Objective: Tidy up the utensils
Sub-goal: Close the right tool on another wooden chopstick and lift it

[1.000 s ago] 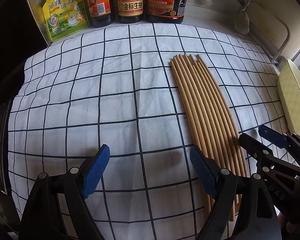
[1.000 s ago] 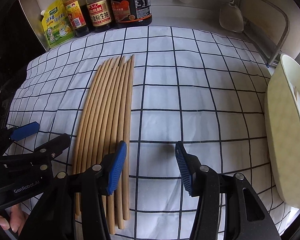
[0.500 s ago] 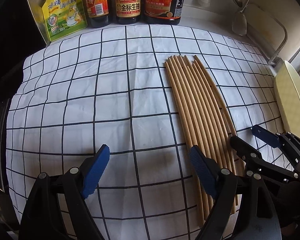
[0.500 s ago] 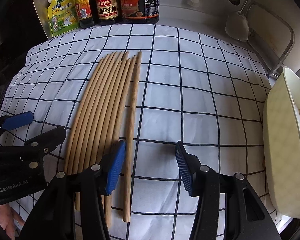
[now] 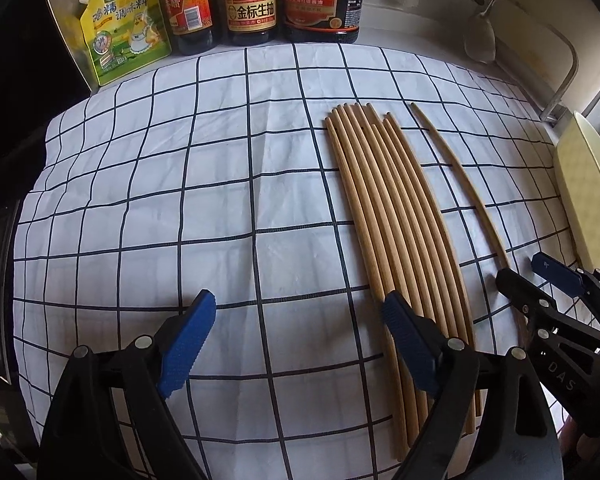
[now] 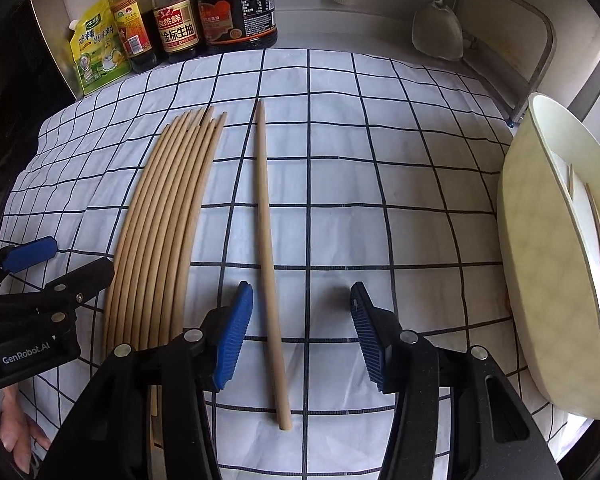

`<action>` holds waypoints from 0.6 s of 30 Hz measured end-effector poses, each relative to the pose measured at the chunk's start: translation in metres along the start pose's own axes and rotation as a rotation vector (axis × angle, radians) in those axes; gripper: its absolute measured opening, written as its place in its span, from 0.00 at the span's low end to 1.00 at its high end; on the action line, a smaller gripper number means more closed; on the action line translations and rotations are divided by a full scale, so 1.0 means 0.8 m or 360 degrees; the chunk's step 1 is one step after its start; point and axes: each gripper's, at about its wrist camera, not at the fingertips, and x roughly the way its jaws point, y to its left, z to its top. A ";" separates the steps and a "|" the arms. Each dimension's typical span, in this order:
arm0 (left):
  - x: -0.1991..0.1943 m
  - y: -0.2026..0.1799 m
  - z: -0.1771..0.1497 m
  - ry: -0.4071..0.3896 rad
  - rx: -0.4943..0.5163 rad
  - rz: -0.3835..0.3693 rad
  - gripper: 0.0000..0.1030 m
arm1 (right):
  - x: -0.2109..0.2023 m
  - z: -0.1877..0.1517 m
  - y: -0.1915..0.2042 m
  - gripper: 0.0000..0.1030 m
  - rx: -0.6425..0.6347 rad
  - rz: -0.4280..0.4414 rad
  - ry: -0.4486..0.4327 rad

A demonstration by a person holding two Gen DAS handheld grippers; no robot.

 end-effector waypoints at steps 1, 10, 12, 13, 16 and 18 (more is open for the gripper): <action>0.001 0.000 0.000 0.0003 -0.0002 0.0002 0.83 | 0.000 0.000 -0.001 0.47 0.0002 0.0000 -0.0001; 0.013 0.009 0.004 0.0025 -0.0031 0.0073 0.94 | 0.003 0.004 0.006 0.47 -0.0037 -0.0015 -0.0036; 0.014 0.013 0.006 0.0019 -0.0051 0.0066 0.94 | 0.004 0.006 0.009 0.47 -0.0055 -0.0019 -0.0053; 0.014 0.013 0.006 0.0013 -0.0045 0.0074 0.94 | 0.005 0.007 0.010 0.47 -0.0064 -0.0022 -0.0062; 0.013 0.012 0.007 -0.0009 -0.0032 0.0060 0.88 | 0.007 0.011 0.012 0.47 -0.0085 -0.0021 -0.0088; 0.012 0.011 0.008 -0.0014 -0.0037 0.0048 0.84 | 0.009 0.013 0.013 0.47 -0.0094 -0.0006 -0.0092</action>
